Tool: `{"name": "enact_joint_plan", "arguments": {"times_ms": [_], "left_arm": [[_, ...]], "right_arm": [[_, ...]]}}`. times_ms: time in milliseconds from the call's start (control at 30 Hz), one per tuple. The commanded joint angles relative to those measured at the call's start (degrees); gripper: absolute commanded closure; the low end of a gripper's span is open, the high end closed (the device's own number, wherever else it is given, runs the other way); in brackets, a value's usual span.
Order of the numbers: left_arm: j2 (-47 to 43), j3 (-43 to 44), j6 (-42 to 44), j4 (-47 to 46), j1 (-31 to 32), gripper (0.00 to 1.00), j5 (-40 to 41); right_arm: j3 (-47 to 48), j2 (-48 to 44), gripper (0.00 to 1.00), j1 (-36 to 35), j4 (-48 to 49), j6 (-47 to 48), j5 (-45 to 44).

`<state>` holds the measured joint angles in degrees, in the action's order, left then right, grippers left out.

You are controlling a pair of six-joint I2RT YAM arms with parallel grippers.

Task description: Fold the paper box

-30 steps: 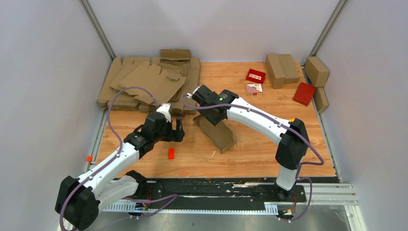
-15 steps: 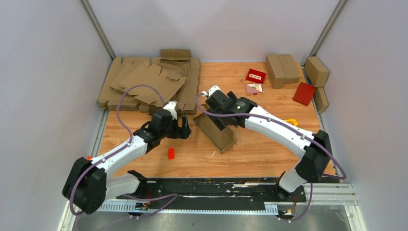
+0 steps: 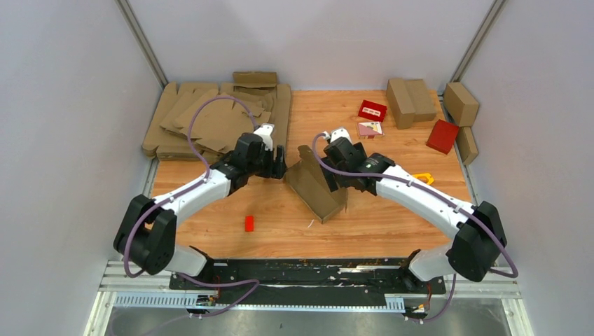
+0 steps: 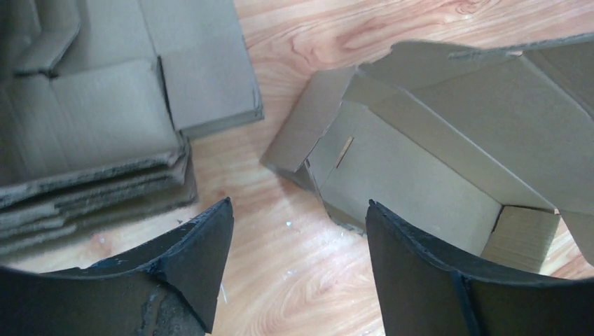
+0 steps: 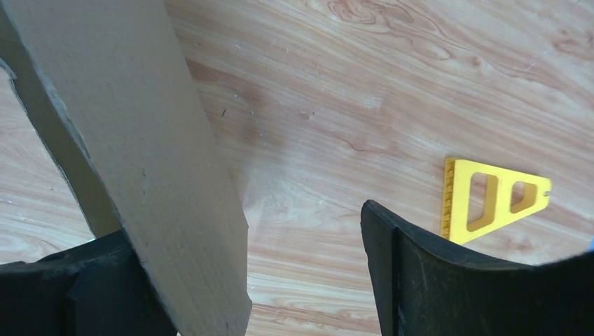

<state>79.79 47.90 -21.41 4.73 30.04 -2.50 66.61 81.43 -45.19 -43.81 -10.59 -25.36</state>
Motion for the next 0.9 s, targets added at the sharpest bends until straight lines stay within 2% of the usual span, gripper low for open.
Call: {"name": "enact_joint_plan", "arguments": {"times_ms": [0,233,367,633,733,867], "left_arm": [[4.0,5.9,7.8,-1.1,1.3,0.25,-2.5],[12.9,13.9,15.5,2.9,3.8,0.33,-1.9],[16.2,16.0,16.3,2.5,4.0,0.35,-4.0],[20.3,17.6,16.6,2.7,4.0,0.38,0.0],[22.0,18.6,16.7,3.4,4.0,0.46,0.3],[22.6,19.5,16.7,5.1,3.9,0.74,0.4]], "right_arm": [[-2.0,-5.2,0.18,2.7,6.9,-1.8,6.0],[-3.6,-6.9,0.19,5.0,8.9,-1.2,11.0],[-3.8,-6.3,0.2,6.0,9.7,-1.1,12.3],[-3.9,-4.4,0.23,7.4,11.4,-0.7,13.3],[-4.0,-4.0,0.24,7.7,12.0,-0.7,12.6],[-3.9,-3.3,0.27,8.0,12.3,-1.0,11.1]]}}
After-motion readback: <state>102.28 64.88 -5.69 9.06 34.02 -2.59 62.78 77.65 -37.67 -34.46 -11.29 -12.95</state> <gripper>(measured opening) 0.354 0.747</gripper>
